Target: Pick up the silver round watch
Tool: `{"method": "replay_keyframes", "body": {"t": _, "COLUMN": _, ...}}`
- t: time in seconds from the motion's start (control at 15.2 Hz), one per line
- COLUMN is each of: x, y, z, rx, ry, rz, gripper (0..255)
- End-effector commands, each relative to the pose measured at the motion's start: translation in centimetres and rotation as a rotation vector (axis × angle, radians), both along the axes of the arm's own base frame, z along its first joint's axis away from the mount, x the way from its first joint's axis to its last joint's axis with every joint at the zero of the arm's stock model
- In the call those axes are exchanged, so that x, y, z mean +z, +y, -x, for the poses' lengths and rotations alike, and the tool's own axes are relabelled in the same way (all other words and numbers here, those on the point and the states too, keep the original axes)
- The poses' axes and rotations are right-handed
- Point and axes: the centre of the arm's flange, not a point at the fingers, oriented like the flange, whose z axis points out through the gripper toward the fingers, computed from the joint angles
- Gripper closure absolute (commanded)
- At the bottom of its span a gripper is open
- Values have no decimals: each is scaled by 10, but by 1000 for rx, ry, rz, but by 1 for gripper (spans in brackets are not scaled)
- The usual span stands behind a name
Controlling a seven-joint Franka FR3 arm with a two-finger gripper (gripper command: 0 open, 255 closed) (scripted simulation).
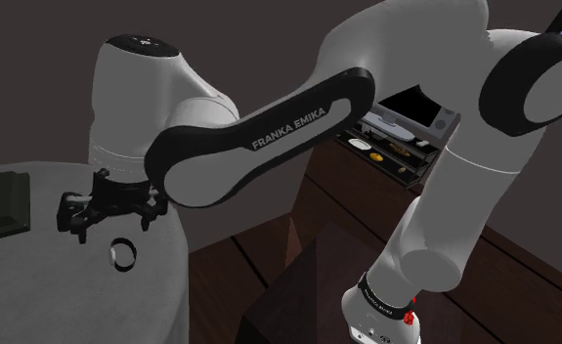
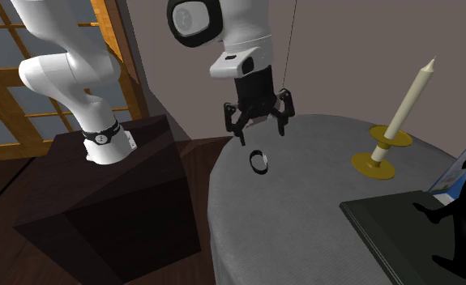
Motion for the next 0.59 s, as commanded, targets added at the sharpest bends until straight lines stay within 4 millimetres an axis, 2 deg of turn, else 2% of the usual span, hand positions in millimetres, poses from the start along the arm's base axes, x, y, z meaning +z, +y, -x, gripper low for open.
{"method": "replay_keyframes", "body": {"t": 0.0, "x": -13, "y": 8, "z": -1, "rx": -1, "ry": -1, "rz": -1, "gripper": 0}}
{"method": "replay_keyframes", "body": {"t": 0.33, "x": -39, "y": 8, "z": -1, "rx": -1, "ry": -1, "rz": -1, "gripper": 0}}
{"method": "replay_keyframes", "body": {"t": 0.46, "x": -42, "y": 8, "z": -1, "rx": -1, "ry": -1, "rz": -1, "gripper": 0}}
{"method": "replay_keyframes", "body": {"t": 0.53, "x": -42, "y": 8, "z": 0, "rx": -1, "ry": -1, "rz": -1, "gripper": 255}}
